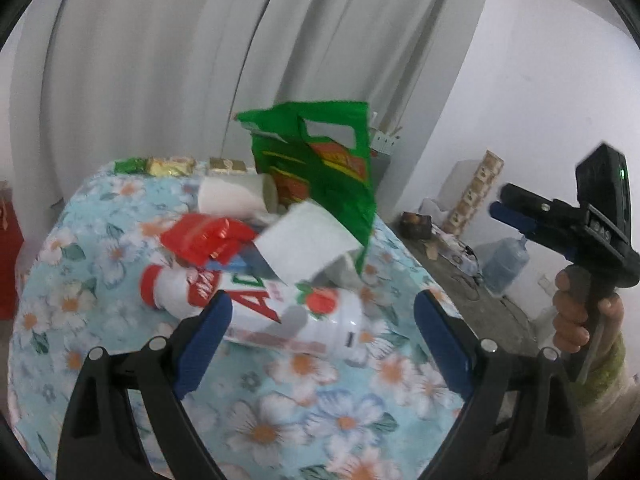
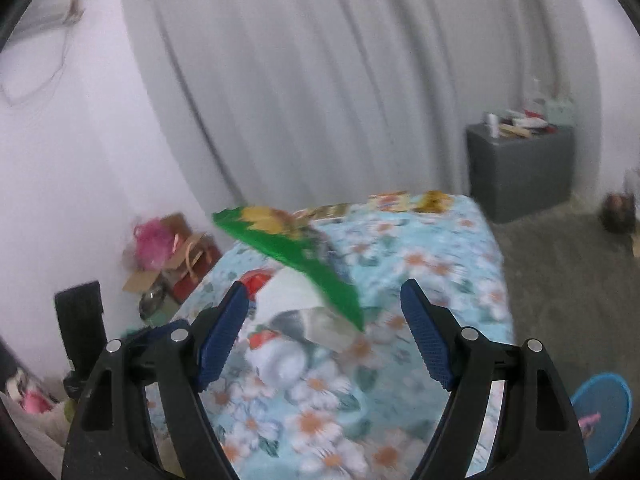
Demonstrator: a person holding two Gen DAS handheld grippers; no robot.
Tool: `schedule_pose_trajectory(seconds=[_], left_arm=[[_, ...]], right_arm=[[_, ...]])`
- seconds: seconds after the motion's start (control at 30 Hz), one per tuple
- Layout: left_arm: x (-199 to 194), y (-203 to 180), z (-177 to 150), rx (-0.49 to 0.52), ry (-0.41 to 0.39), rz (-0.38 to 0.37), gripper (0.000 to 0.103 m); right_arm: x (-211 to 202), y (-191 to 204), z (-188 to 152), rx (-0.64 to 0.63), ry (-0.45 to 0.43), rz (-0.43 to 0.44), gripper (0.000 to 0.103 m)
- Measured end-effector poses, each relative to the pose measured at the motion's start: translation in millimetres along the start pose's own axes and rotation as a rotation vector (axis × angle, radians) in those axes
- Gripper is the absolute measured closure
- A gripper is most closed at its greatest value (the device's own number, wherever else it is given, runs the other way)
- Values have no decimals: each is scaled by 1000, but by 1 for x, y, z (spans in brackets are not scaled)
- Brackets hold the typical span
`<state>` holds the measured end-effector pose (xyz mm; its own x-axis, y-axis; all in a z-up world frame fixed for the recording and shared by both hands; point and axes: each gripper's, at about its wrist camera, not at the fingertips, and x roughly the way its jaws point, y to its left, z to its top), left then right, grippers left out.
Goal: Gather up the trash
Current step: 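Return to the bed and grasp the green bag with the right tool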
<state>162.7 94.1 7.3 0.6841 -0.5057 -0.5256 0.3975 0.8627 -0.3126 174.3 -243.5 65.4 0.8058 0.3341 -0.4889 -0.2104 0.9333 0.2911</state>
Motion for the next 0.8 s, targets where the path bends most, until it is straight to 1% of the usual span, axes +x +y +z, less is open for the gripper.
schedule_pose_trajectory(seconds=[0.13, 0.2, 0.3, 0.4, 0.43, 0.47, 0.5, 0.53, 0.57, 0.67, 0.8], left_arm=[[8, -7, 5, 84, -23, 4, 13], [13, -15, 9, 138, -34, 13, 13], [23, -23, 13, 174, -27, 13, 13], [37, -25, 17, 186, -2, -10, 16], [40, -25, 17, 189, 4, -13, 17], [44, -26, 19, 196, 11, -16, 18], [48, -26, 20, 201, 15, -14, 18], [50, -27, 21, 207, 19, -11, 19], [53, -27, 23, 215, 24, -5, 20], [59, -29, 24, 236, 40, 5, 21], [70, -31, 26, 258, 76, 28, 25]], right_arm=[[35, 27, 8, -58, 23, 12, 28], [49, 33, 10, -77, 36, 6, 29], [68, 40, 13, -93, 64, 1, 37], [85, 40, 13, -95, 88, -24, 48], [91, 37, 13, -86, 100, -39, 56], [96, 35, 14, -72, 107, -44, 66], [100, 30, 15, -49, 116, -43, 73], [103, 22, 16, -7, 124, -42, 85], [104, 14, 16, 31, 121, -38, 89], [97, -8, 18, 120, 96, -43, 98], [81, -36, 15, 213, 57, -50, 101]])
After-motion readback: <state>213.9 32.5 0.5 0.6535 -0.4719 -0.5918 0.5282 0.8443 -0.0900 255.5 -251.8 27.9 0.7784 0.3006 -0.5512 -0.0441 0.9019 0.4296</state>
